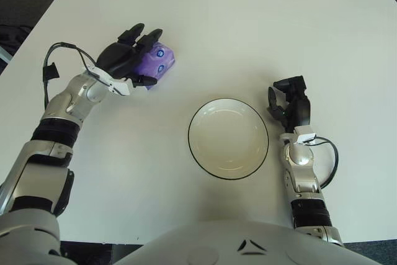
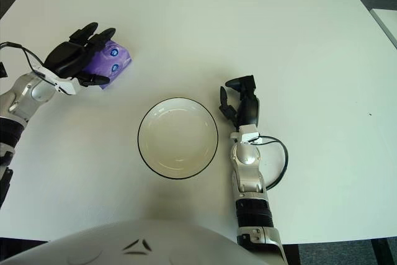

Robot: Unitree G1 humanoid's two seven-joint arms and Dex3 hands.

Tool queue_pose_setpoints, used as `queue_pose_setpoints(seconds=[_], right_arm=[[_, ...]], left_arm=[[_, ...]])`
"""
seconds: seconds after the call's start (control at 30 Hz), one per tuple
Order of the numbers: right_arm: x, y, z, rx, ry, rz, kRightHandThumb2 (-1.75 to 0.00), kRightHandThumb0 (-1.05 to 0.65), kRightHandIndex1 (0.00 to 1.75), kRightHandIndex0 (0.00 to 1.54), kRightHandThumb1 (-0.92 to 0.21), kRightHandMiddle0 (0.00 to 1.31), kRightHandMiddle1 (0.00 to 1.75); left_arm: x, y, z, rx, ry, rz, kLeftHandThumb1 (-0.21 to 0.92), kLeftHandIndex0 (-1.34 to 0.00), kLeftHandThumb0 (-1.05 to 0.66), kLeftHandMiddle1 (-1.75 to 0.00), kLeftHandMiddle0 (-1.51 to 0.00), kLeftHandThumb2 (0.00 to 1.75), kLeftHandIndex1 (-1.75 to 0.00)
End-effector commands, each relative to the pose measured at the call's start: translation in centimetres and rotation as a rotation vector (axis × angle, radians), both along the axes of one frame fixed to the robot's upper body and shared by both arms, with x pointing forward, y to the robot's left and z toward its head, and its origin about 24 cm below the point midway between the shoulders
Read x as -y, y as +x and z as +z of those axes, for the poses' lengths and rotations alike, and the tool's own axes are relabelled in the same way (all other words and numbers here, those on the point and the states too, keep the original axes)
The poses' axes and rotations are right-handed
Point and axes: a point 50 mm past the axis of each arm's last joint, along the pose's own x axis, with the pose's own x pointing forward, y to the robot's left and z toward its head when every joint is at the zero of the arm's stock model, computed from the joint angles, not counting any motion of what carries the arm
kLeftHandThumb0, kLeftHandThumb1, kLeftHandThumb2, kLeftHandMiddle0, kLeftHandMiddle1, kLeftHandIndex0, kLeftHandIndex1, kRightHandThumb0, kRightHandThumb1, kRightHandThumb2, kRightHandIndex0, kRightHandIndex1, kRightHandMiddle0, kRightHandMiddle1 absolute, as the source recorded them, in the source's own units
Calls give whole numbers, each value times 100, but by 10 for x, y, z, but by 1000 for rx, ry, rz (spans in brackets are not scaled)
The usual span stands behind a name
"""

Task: Put the tissue paper into the plate.

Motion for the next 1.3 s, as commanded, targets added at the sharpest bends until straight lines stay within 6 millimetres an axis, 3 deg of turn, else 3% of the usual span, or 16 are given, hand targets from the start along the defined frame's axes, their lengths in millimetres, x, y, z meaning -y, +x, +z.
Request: queue_pose_setpoints(seconds=[0.0, 1.27], right_arm=[[4, -16, -35, -187, 9, -27, -64, -36, 118, 51, -84, 24, 175], [7, -18, -35, -208, 11, -31, -69, -36, 118, 55, -80, 26, 175]], left_arm=[[-1, 0, -2, -31, 12, -17, 60, 0, -105, 0, 0, 61, 0], [30, 17, -26, -288, -89, -119, 54, 0, -102, 0, 0, 59, 0]])
